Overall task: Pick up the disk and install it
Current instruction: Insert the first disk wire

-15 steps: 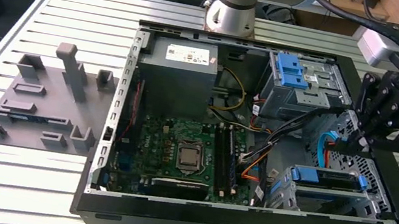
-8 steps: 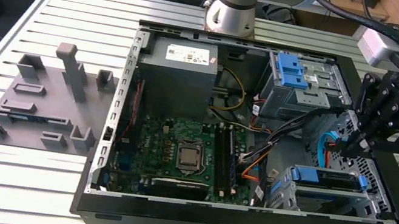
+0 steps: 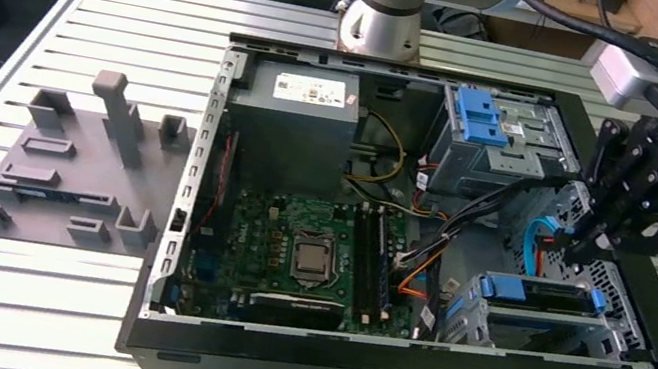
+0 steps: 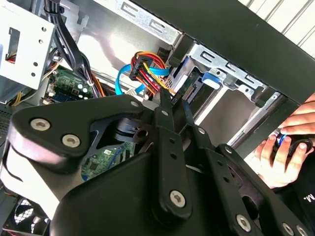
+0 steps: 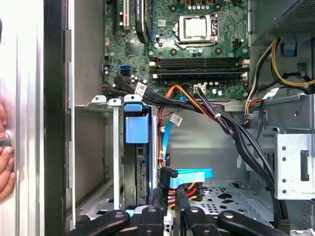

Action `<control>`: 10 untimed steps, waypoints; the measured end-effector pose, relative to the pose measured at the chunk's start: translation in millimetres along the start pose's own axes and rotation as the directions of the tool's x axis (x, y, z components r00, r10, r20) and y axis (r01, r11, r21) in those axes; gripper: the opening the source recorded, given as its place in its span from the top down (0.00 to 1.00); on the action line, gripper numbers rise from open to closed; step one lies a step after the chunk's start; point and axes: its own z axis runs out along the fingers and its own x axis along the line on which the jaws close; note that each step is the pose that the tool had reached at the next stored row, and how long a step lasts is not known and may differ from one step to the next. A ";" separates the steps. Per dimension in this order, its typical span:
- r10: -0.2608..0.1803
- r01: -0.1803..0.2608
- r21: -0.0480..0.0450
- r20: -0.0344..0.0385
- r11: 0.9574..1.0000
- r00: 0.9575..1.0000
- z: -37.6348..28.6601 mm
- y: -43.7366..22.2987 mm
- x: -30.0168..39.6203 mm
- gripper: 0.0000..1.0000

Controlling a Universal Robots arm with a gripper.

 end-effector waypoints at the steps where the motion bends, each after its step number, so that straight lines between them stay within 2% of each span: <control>1: 0.000 0.000 0.000 -0.001 1.000 1.000 -1.5 0.0 0.1 0.76; 2: 0.000 0.000 0.000 -0.002 1.000 1.000 -2.3 0.0 0.1 0.76; 5: 0.000 0.000 0.001 -0.013 1.000 1.000 -2.5 0.0 0.0 0.76; 10: 0.000 0.000 0.001 -0.015 1.000 1.000 -2.2 1.1 -1.9 0.76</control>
